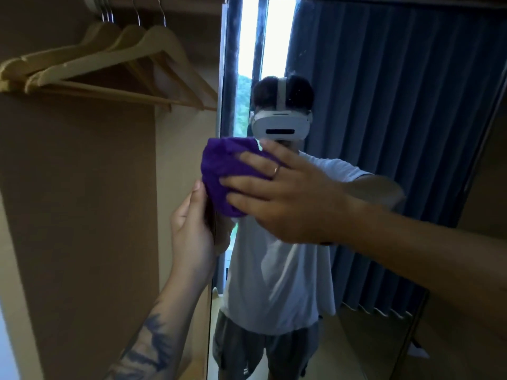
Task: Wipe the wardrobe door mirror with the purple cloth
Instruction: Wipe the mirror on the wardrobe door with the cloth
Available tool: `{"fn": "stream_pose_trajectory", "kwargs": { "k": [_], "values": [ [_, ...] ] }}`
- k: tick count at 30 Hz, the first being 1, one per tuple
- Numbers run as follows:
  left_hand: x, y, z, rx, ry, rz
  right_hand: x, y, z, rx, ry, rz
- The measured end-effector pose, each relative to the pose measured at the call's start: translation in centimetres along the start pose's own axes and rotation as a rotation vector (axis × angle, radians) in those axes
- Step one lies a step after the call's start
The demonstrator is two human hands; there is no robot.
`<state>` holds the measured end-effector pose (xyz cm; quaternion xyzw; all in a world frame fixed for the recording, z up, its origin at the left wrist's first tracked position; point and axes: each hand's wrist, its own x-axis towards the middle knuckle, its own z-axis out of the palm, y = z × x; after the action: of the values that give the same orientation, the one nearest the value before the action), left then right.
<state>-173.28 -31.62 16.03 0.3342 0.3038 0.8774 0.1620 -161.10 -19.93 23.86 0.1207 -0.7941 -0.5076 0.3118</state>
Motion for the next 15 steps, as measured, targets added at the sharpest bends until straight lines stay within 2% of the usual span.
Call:
{"fn": "stream_pose_trajectory", "kwargs": {
  "k": [3,5,7,11,13,15],
  "values": [
    [0.2,-0.2,0.0,0.042,0.000,0.016,2.4,3.9,-1.2,-0.081,0.053,0.238],
    [0.1,-0.1,0.0,0.033,-0.002,0.009,3.3,4.3,-1.4,-0.083,0.097,0.394],
    [0.0,-0.1,-0.1,0.006,-0.010,0.014,2.9,2.0,-0.6,-0.049,0.103,0.362],
    [0.1,-0.1,-0.1,-0.025,-0.039,0.035,0.7,-1.1,0.1,0.013,-0.027,0.069],
    [0.0,0.0,-0.1,-0.004,-0.036,0.038,1.2,0.6,-0.3,-0.039,0.004,0.144],
    [0.0,0.1,0.0,0.016,-0.036,0.031,1.8,2.2,-0.7,-0.086,0.065,0.319]
  ]
}}
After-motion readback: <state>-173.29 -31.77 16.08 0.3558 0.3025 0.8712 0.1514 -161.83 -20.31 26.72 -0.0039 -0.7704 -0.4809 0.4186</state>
